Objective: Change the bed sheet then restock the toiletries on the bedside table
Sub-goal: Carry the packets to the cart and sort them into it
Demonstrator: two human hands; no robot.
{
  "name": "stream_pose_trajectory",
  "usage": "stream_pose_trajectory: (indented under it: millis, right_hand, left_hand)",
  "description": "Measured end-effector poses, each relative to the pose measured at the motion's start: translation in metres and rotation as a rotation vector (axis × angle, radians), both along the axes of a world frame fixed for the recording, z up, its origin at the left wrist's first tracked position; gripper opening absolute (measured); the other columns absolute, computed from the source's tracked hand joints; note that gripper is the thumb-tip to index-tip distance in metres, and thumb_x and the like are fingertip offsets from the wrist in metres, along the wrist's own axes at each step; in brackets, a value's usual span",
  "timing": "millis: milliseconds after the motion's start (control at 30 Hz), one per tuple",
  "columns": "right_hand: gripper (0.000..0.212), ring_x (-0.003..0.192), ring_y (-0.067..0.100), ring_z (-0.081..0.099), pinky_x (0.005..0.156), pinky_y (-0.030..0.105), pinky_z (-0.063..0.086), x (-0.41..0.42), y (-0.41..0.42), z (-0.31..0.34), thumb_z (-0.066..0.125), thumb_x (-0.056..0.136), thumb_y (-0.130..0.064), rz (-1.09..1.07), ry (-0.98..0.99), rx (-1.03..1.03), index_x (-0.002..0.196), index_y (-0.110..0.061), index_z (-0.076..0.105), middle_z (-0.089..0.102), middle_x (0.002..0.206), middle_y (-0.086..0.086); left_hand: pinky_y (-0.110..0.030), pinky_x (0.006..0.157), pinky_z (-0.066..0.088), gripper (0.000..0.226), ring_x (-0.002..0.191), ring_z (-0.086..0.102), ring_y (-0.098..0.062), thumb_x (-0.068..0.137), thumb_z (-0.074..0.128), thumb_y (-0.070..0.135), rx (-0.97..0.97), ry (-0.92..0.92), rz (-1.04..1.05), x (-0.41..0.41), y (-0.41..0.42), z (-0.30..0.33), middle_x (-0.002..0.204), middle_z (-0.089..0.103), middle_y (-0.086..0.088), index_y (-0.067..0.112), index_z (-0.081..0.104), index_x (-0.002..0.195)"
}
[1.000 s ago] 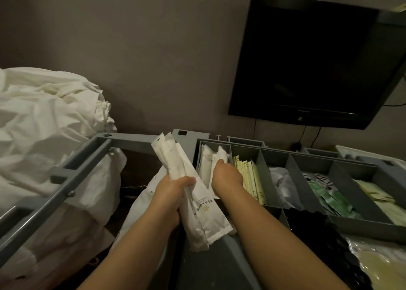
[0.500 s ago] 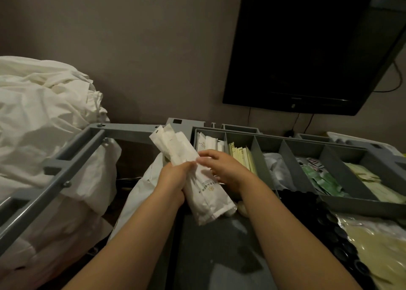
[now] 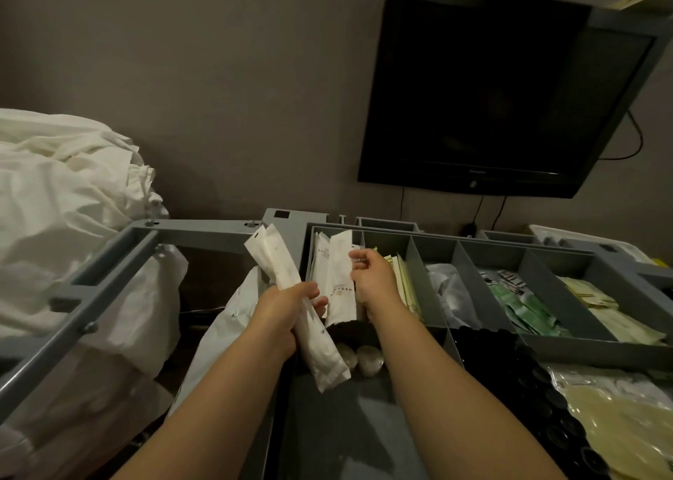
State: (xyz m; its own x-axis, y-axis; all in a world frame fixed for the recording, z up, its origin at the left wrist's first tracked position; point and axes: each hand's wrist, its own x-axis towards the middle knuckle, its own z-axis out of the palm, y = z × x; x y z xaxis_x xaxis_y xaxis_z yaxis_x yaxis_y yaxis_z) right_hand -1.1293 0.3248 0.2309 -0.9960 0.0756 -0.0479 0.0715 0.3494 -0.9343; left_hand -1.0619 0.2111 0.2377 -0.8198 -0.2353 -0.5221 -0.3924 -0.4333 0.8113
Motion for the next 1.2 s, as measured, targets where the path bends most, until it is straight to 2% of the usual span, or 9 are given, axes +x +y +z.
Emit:
stream_pose_trajectory:
  millis: [167,233,367,467,700,867,933,1033,1200]
  right_hand:
    - [0.048,0.138,0.024,0.03,0.104,0.032,0.034,0.0,0.002,0.002,0.044,0.098,-0.016,0.297,0.063,0.406,0.145,-0.023,0.034,0.016,0.157,0.002]
    - [0.045,0.135,0.025,0.035,0.106,0.036,0.034,0.004,-0.004,-0.003,0.04,0.099,-0.02,0.471,0.028,0.617,0.144,-0.023,0.036,0.02,0.156,0.004]
    - [0.046,0.138,0.029,0.028,0.108,0.039,0.03,-0.001,-0.012,-0.018,0.037,0.1,-0.021,0.575,0.021,0.922,0.146,-0.018,0.031,0.01,0.158,0.006]
    - [0.059,0.14,0.03,0.024,0.109,0.038,0.031,-0.011,-0.016,-0.024,0.043,0.095,-0.007,0.555,0.001,1.037,0.149,-0.013,0.02,0.001,0.159,0.004]
    - [0.046,0.144,0.025,0.017,0.114,0.039,0.02,-0.01,-0.018,-0.008,0.032,0.102,-0.018,0.475,0.015,0.621,0.148,-0.023,0.028,0.012,0.159,0.001]
    - [0.038,0.109,0.017,0.057,0.087,0.027,0.048,0.037,-0.008,0.013,0.048,0.097,-0.028,0.49,0.054,0.027,0.134,-0.034,0.044,0.056,0.124,-0.004]
    - [0.053,0.099,0.016,0.059,0.075,0.024,0.052,0.053,-0.002,0.017,0.055,0.093,-0.024,0.619,-0.012,0.019,0.139,-0.043,0.035,0.055,0.112,-0.007]
    - [0.067,0.097,0.017,0.06,0.08,0.032,0.056,0.064,0.003,0.017,0.059,0.089,-0.013,0.625,-0.052,0.078,0.139,-0.048,0.031,0.055,0.108,-0.004]
    - [0.06,0.103,0.022,0.06,0.08,0.034,0.056,0.044,0.008,0.011,0.051,0.09,-0.002,0.367,0.015,0.05,0.139,-0.033,0.037,0.052,0.132,0.007]
  left_hand:
    - [-0.034,0.071,0.053,0.009,0.076,0.063,-0.023,0.089,0.061,0.008,0.014,0.071,0.057,0.005,-0.006,0.002,0.082,0.062,-0.012,0.002,0.054,0.094]
    - [-0.038,0.077,0.052,0.011,0.077,0.062,-0.023,0.09,0.061,0.012,0.037,0.075,0.066,0.004,-0.007,0.002,0.084,0.061,-0.012,0.004,0.053,0.088]
    - [-0.05,0.095,0.047,0.039,0.102,0.062,-0.034,0.087,0.065,0.019,-0.002,0.104,0.09,0.002,-0.005,0.0,0.111,0.063,-0.018,0.002,0.053,0.12]
    - [-0.043,0.086,0.05,0.033,0.105,0.061,-0.038,0.092,0.055,0.008,-0.046,0.144,0.037,0.009,-0.004,0.003,0.121,0.059,-0.025,-0.002,0.052,0.123]
    - [-0.054,0.096,0.045,0.045,0.107,0.058,-0.038,0.085,0.054,-0.005,-0.043,0.126,0.056,0.018,-0.015,0.006,0.115,0.06,-0.024,0.013,0.044,0.124]
    - [-0.056,0.102,0.039,0.035,0.11,0.054,-0.037,0.087,0.055,-0.002,-0.002,0.092,0.104,0.014,-0.019,0.009,0.118,0.056,-0.021,0.004,0.046,0.12]
    - [-0.056,0.097,0.042,0.047,0.108,0.055,-0.037,0.088,0.053,0.0,0.06,0.132,0.112,0.014,-0.017,0.01,0.118,0.057,-0.017,0.008,0.042,0.133]
    - [-0.053,0.088,0.044,0.044,0.104,0.054,-0.035,0.089,0.049,0.0,0.1,0.171,0.096,0.011,-0.009,0.01,0.115,0.055,-0.015,0.013,0.046,0.132]
    - [-0.046,0.087,0.05,0.038,0.103,0.06,-0.032,0.091,0.047,-0.003,0.135,0.171,0.018,0.006,0.003,0.01,0.115,0.059,-0.015,0.01,0.048,0.126]
